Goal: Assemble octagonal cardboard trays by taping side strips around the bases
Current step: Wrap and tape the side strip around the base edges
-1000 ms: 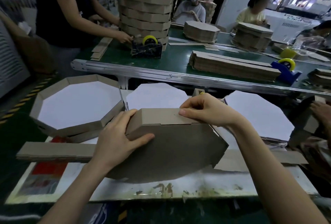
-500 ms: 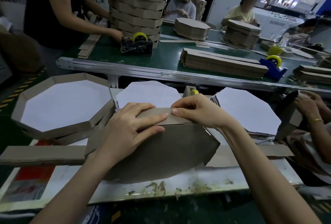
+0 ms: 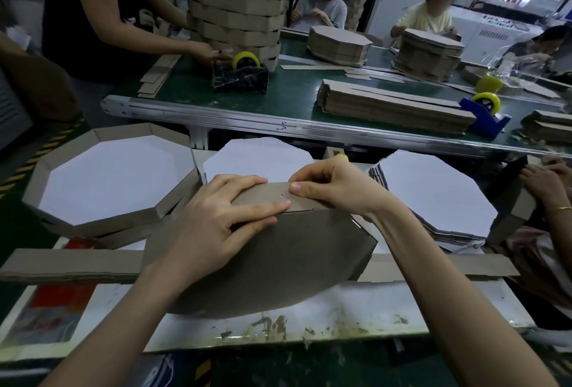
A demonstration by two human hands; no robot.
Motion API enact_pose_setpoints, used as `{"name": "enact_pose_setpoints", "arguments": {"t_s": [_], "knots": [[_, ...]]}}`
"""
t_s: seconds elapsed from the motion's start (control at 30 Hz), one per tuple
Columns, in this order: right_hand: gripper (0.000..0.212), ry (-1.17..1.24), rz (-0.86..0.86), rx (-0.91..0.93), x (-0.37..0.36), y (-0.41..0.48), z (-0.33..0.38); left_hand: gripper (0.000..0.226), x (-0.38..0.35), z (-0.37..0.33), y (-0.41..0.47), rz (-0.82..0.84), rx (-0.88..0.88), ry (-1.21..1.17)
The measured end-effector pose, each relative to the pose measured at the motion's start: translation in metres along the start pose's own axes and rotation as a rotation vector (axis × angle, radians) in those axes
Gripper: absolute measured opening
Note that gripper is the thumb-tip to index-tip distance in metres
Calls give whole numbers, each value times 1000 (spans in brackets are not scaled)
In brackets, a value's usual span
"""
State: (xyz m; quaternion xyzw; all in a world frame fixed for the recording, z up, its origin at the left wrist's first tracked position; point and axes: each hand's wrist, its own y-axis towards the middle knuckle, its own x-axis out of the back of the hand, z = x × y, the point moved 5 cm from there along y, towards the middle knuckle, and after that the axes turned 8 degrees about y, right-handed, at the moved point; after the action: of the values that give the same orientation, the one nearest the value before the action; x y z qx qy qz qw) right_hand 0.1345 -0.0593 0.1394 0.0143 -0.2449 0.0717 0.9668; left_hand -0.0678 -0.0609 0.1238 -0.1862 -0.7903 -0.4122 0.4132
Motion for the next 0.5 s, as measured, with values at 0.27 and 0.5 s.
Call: {"name": "enact_pose_setpoints", "arguments": {"t_s": [0.27,0.5], "knots": [[22,2,4,-91,13,0,-8,35,0,-3,3,21,43,-48],[20,314,-674,-524,84,24,-145,33,-7,6,3,27,75,-115]]}}
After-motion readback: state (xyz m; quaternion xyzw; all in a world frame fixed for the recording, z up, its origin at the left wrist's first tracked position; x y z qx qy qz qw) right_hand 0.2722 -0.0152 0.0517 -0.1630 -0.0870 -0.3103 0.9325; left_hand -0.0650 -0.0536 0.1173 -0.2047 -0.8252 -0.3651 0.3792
